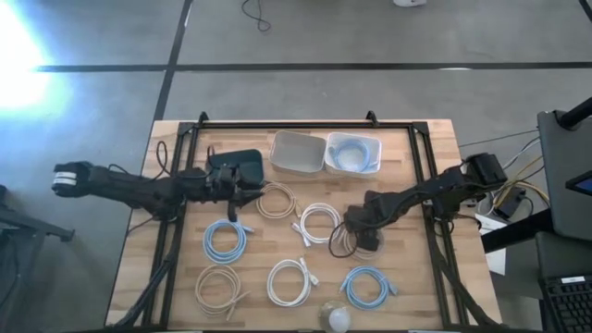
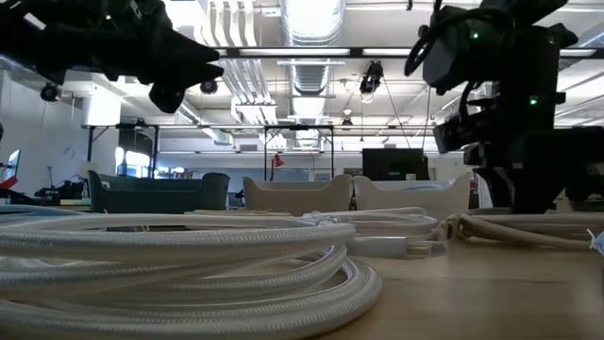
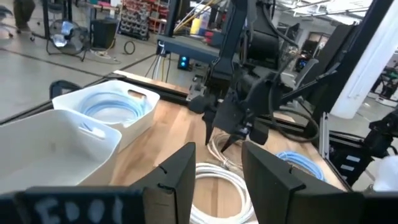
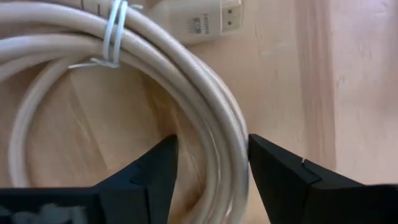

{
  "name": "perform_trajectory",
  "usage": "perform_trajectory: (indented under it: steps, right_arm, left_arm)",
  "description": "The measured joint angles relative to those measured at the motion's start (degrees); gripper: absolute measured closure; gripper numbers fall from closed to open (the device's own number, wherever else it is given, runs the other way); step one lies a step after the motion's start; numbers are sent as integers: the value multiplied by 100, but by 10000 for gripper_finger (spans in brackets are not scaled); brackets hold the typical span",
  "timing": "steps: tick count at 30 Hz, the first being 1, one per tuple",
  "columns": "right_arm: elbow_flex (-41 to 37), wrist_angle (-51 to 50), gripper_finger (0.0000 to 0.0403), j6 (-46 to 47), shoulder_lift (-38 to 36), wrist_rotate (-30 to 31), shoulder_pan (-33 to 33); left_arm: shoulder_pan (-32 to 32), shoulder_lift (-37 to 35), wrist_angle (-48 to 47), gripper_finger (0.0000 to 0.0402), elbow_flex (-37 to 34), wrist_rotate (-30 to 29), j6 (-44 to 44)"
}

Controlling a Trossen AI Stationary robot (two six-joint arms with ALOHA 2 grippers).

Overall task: Pick & Place USB Port
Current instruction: Put the middle brown USB cable into the gray bin

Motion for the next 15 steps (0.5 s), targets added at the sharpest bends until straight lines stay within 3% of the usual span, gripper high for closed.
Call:
perform_trajectory:
  steps: [4,11,15]
  right_arm:
    - [100,-20,259,-26,54,-70,-4]
    - [118,71,376,-105,-142,58,-8]
    - [248,46,379,0,-329,189,-25]
  left_arm:
    - [-60,397,1,266,364,7,-88]
    - [-98,1071,-165,266,1011,102,163]
    - [-98,1317,-248,266,1264,114,259]
